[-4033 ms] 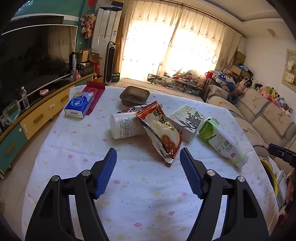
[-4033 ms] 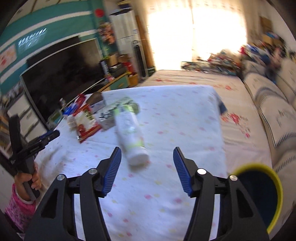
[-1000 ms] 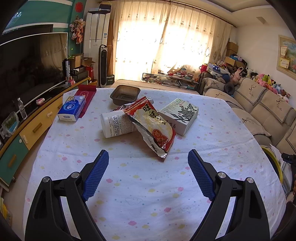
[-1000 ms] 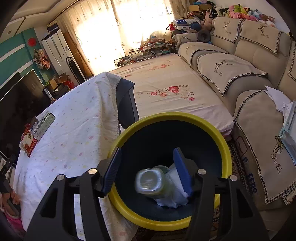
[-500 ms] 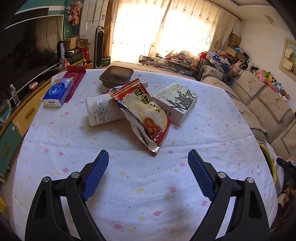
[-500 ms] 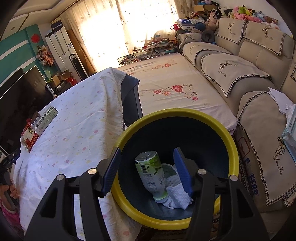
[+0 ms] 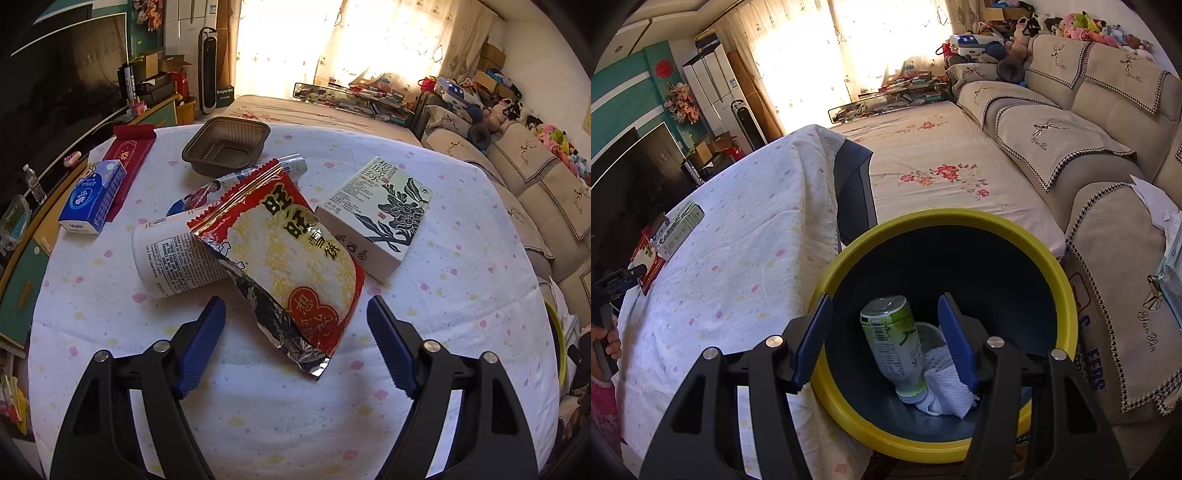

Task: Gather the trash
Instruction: 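Grasp the red snack bag with the left tool and lift it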

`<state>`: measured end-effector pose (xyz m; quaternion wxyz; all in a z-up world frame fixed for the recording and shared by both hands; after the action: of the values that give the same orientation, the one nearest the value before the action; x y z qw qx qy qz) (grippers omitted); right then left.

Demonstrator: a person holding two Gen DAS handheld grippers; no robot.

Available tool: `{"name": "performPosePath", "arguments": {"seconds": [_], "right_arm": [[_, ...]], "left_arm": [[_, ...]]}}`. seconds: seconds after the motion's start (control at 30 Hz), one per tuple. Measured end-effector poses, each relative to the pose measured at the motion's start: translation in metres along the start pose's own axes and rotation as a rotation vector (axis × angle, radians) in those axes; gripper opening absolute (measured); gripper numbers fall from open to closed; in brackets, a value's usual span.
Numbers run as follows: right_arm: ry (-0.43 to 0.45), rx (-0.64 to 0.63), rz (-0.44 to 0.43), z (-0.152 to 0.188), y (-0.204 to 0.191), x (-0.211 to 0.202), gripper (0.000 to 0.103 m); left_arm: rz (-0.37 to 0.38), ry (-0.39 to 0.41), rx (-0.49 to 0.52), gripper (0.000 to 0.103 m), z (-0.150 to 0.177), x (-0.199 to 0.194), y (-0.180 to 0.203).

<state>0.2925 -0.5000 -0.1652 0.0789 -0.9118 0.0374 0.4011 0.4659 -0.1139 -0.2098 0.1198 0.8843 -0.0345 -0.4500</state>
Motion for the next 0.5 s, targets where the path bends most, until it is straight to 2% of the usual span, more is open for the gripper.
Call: {"name": "performPosePath", "arguments": {"seconds": [0.17, 0.23, 0.5], "right_arm": [[-0.004, -0.004, -0.002, 0.0, -0.001, 0.003, 0.057], [-0.006, -0.005, -0.003, 0.0, -0.002, 0.004, 0.057], [-0.007, -0.008, -0.004, 0.002, -0.004, 0.004, 0.057]], "left_arm": [[-0.009, -0.001, 0.001, 0.056, -0.006, 0.008, 0.002], [-0.002, 0.004, 0.003, 0.045, -0.007, 0.008, 0.004], [-0.005, 0.071, 0.056, 0.015, -0.007, -0.01, 0.016]]}}
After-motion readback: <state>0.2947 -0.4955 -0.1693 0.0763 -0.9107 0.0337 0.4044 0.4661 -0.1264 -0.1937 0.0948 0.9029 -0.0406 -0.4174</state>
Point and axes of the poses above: each gripper's, at about its wrist camera, not at the fingertips, and x roughly the way its jaws point, y to its right, z to its underside, the point moved 10 cm from there along x, roughly the way its jaws point, and after that the axes turned 11 degrees about -x, right-handed, at the moved point
